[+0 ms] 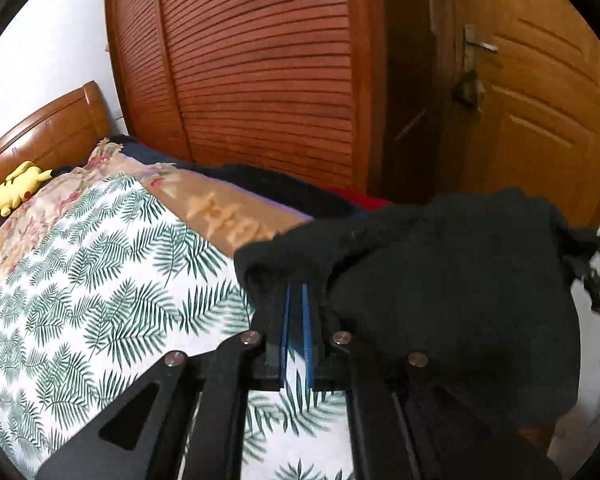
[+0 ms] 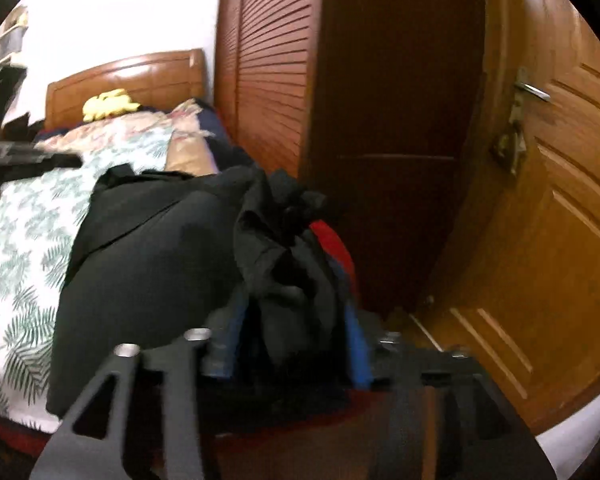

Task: Fold large clothes

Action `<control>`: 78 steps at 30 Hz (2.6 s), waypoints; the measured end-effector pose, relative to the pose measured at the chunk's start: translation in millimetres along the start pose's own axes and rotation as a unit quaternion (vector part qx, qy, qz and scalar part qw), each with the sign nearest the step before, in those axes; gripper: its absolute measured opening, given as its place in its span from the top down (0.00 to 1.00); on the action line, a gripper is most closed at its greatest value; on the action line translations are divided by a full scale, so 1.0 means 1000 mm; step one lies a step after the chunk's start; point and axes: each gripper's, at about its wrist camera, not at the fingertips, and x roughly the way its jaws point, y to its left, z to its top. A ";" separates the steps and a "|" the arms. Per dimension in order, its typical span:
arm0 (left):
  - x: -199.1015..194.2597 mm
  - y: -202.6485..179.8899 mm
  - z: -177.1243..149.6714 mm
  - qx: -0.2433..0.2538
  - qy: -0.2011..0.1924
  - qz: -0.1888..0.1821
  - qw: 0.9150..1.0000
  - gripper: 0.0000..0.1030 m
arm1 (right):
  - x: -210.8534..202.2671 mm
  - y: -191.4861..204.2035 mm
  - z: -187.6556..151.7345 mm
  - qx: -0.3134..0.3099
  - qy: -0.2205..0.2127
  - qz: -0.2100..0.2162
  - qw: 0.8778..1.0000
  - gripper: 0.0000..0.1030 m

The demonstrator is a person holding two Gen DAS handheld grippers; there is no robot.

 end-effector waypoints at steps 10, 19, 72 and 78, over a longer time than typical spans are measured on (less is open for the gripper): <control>-0.053 0.003 -0.044 -0.002 -0.021 -0.036 0.999 0.87 | -0.048 0.012 0.029 -0.001 -0.080 0.007 0.997 0.31; -0.084 -0.001 -0.089 -0.007 -0.035 -0.043 0.998 0.79 | 0.000 0.040 0.039 -0.014 -0.039 0.055 0.998 0.37; -0.188 0.091 -0.276 -0.133 -0.004 0.079 0.988 0.65 | -0.026 0.278 -0.016 -0.038 -0.011 0.156 0.987 0.14; -0.196 0.125 -0.316 -0.170 0.009 0.114 0.979 0.64 | -0.005 0.343 -0.036 -0.058 0.014 0.190 0.980 0.14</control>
